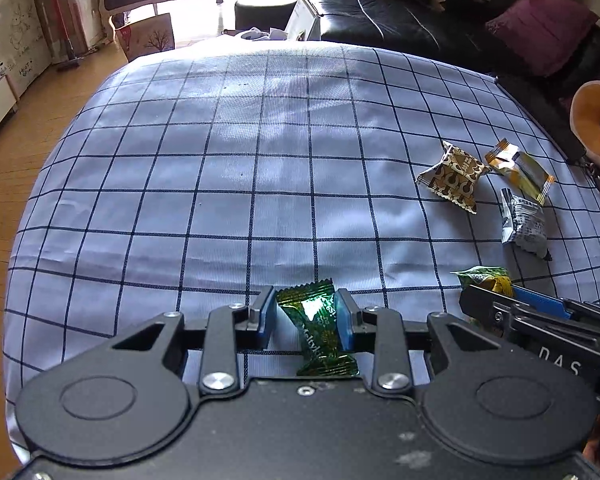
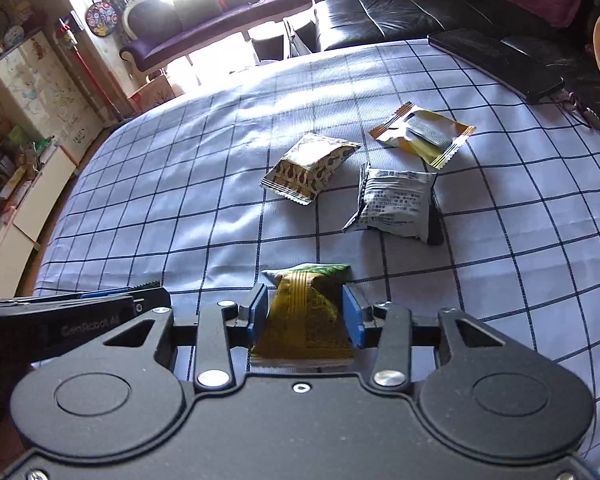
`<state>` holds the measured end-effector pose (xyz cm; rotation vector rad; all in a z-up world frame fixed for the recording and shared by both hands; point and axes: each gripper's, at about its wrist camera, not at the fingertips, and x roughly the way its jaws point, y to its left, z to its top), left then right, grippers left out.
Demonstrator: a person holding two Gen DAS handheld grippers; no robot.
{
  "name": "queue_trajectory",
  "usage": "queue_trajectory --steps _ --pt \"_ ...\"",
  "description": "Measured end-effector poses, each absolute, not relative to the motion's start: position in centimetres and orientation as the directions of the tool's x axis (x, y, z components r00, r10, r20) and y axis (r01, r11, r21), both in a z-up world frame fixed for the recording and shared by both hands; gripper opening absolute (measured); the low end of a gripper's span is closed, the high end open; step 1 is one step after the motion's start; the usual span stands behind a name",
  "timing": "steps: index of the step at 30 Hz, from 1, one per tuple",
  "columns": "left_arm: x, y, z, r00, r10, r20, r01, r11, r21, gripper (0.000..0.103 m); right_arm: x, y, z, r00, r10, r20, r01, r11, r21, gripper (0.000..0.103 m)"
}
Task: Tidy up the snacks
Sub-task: 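Grasp the green wrapped candy with the left tool while the right tool grasps the yellow-green bag, then carry the green candy with left tool while right carries yellow-green bag over the tray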
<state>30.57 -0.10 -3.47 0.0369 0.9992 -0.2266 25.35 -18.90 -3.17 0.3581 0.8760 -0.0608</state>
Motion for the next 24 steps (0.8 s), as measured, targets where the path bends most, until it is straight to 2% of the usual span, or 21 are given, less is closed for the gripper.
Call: queue_trajectory --steps 5,9,17,24 --pt "30.4 -0.3 -3.5 0.53 -0.168 -0.831 0.199 0.977 -0.07 0.032 25.2 -18.0 -3.2 0.651 0.059 -0.757 0.162 0.963 0.215 0.052" --pt "30.3 -0.1 -3.2 0.528 -0.177 -0.831 0.194 0.977 -0.085 0.029 24.9 -17.5 -3.1 0.663 0.027 -0.748 0.136 0.978 0.156 0.044" --pt "27.6 0.9 -0.8 0.532 -0.183 -0.827 0.183 0.978 -0.099 0.029 22.2 -18.3 -1.3 0.683 0.055 -0.728 0.127 0.973 0.193 0.042" --pt "21.6 1.8 1.6 0.532 -0.191 -0.825 0.202 0.975 -0.095 0.029 16.9 -19.3 0.9 0.706 0.075 -0.705 0.11 0.971 0.213 0.042"
